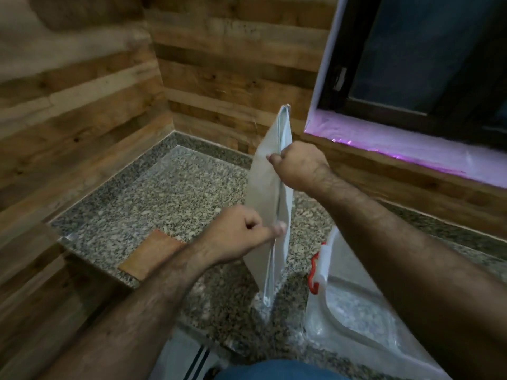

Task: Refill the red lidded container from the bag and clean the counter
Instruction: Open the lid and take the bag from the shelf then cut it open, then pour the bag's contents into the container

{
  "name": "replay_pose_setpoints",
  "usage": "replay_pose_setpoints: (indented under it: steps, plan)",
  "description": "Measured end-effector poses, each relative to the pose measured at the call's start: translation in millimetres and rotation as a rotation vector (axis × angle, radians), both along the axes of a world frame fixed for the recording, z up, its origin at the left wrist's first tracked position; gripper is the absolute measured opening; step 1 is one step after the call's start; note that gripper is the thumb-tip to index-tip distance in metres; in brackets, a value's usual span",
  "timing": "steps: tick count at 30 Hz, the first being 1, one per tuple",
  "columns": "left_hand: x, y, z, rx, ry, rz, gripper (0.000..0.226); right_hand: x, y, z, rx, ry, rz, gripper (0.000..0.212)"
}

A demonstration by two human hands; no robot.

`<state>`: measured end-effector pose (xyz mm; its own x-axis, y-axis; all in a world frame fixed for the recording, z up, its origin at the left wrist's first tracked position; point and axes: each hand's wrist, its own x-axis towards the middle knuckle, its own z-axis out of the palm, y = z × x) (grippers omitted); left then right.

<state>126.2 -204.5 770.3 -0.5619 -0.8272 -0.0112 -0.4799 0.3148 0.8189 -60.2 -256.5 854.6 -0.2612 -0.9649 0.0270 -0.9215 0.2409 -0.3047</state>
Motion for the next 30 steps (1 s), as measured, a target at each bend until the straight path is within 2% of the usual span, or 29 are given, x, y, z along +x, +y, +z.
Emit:
replay_pose_setpoints:
  steps: [3,5,8,11,15,18,21,25,28,30]
  plan:
    - [-9,-14,48,-0.024,0.278,0.13,0.066,-16,13,53,-0.154,0.034,0.028,0.054]
    - [-21,-27,73,-0.046,0.387,0.295,0.059,-26,21,83,-0.274,-0.04,0.044,0.052]
    - [-39,-64,96,0.045,0.474,0.493,0.054,-35,38,122,-0.434,-0.138,0.096,0.049]
    - [-55,-98,113,0.172,0.534,0.563,0.057,-44,58,148,-0.554,-0.145,0.124,0.049]
    - [-74,-113,134,0.434,0.563,0.445,0.071,-64,80,166,-0.685,-0.089,0.145,0.049]
    - [-85,-123,139,0.483,0.49,0.326,0.076,-78,93,168,-0.781,0.053,0.205,0.049]
    - [-96,-113,151,0.534,0.487,0.275,0.059,-91,102,160,-0.94,0.153,0.265,0.046]
    - [-105,-111,145,0.6,0.419,0.206,0.038,-106,115,147,-1.096,0.126,0.299,0.039]
    - [-113,-150,113,0.59,0.386,0.148,0.06,-110,125,139,-1.109,0.079,0.327,0.035]
    - [-116,-148,103,0.565,0.358,0.159,0.073,-112,133,136,-1.066,0.081,0.363,0.038]
